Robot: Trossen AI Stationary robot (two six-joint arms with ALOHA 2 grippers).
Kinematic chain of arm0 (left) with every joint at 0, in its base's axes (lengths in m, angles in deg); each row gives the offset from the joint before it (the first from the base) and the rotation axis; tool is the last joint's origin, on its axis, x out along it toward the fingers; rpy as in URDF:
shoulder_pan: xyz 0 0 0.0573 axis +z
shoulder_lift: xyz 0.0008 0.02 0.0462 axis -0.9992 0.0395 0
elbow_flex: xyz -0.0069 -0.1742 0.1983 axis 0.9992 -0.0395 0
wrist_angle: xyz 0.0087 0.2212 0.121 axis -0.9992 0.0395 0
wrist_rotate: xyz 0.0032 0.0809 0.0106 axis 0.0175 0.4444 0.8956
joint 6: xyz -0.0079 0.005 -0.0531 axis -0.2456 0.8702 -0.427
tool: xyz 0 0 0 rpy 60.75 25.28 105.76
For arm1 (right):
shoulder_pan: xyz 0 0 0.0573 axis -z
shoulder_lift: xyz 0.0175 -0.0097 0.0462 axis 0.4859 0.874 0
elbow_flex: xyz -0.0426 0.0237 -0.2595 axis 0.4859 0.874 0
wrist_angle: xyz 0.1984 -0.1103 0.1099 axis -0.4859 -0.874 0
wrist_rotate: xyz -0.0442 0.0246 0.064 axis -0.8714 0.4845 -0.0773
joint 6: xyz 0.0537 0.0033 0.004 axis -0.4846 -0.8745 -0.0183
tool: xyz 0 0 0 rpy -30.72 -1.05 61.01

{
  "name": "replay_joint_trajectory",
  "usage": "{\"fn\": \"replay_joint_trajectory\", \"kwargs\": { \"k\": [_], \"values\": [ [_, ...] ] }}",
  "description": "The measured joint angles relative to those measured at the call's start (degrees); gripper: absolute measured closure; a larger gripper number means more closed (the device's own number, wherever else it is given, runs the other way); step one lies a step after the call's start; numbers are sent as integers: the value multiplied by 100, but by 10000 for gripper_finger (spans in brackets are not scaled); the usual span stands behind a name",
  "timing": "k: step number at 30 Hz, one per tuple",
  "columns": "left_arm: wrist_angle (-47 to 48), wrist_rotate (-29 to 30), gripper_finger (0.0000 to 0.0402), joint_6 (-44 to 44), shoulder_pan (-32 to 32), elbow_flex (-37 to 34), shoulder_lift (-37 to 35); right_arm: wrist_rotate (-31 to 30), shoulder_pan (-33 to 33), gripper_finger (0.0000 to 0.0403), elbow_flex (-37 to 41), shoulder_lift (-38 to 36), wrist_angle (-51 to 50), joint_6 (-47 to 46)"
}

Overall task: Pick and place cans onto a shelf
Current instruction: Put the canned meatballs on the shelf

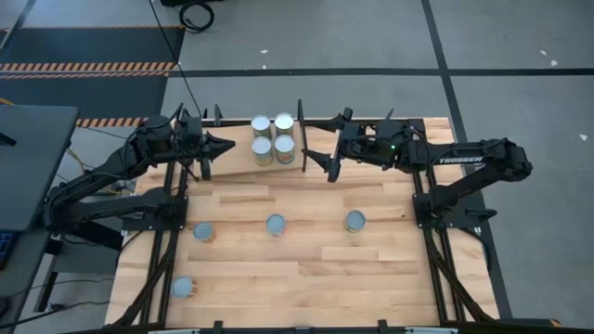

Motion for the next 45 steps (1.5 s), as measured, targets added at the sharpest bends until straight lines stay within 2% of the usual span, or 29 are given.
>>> {"fn": "replay_joint_trajectory", "kwargs": {
  "k": [4, 10, 14, 17, 22, 25, 28, 33, 37, 41, 43, 45],
  "values": [
    [-103, 48, 397, 21, 0, 0, 4, 0, 0, 37, 0, 0, -6, -264],
    [-1385, 165, 397, -542, -2, 7, 153, 0, 0, 37, 0, 0, -7, -515],
    [-1734, 138, 397, -630, -4, 7, 149, 0, 0, 37, 0, 0, -7, -497],
    [-1749, 112, 397, -588, -6, 7, 148, 0, 0, 37, 0, 0, -9, -497],
    [-1044, 40, 397, -227, -265, 7, 151, 0, 0, 37, 0, 0, -9, -495],
    [-625, 49, 397, -149, -732, 7, 150, 0, 11, 37, 1, 0, -10, -477],
    [-317, 248, 399, -157, -1498, -25, 149, -2, 55, 37, 0, 0, -63, -282],
    [-40, 1354, 400, -586, -3011, -519, 138, -4, 68, 37, 0, 0, -258, 237],
    [472, 2224, 400, -1277, -3857, -887, 190, -49, 79, 37, 0, 0, -365, 524],
    [545, 2101, 400, -1916, -4425, -1020, 188, -70, 81, 37, 0, 0, -512, 602],
    [549, 2090, 397, -1867, -4621, -1101, 244, -82, 89, 37, 0, 0, -644, 713],
    [507, 2366, 393, -1725, -4736, -1221, 376, -208, 90, 37, 0, 0, -726, 833]
  ]
}}
